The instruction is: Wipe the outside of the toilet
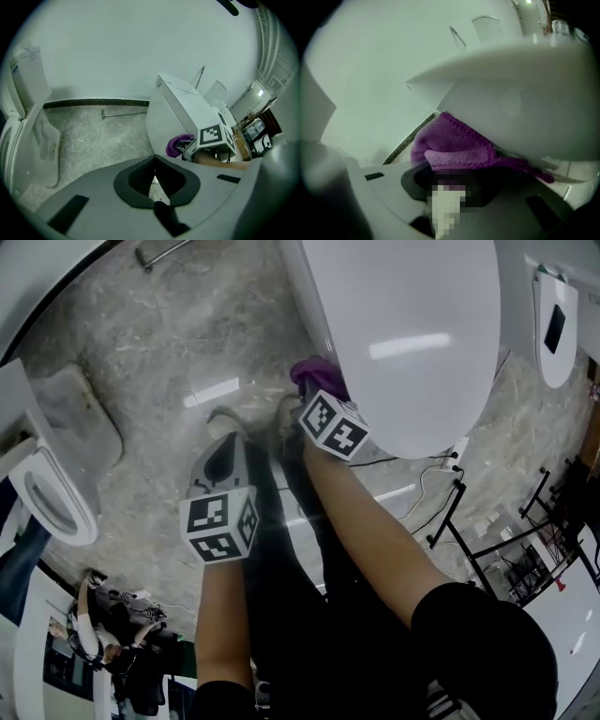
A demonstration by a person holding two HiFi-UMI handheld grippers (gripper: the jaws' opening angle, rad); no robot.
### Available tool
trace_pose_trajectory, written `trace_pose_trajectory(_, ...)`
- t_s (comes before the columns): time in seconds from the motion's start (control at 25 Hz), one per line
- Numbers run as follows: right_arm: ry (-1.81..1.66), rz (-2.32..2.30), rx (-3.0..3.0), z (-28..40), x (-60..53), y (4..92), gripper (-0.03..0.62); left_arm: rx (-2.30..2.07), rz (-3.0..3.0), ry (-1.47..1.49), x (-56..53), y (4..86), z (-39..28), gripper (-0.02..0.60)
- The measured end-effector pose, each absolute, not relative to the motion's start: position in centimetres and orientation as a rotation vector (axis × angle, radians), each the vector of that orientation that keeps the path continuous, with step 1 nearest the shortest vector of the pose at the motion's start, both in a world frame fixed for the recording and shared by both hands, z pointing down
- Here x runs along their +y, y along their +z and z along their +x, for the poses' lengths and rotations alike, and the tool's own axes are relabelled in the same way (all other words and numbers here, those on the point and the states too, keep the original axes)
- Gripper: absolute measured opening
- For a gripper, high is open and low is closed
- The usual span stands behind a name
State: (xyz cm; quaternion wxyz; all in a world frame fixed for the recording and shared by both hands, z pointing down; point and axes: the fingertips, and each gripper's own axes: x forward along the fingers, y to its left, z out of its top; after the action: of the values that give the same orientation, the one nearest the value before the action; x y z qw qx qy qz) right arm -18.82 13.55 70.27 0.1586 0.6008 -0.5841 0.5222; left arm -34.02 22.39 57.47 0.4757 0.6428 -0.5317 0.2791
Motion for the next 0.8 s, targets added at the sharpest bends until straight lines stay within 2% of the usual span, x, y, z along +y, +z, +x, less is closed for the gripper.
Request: trace_pose_trajectory(0.8,1.618,2.045,-1.399,-23.1,3.7,70.9,0.103,-1.067,1.759,0.788,8.4,58.6,-40.5,0.009)
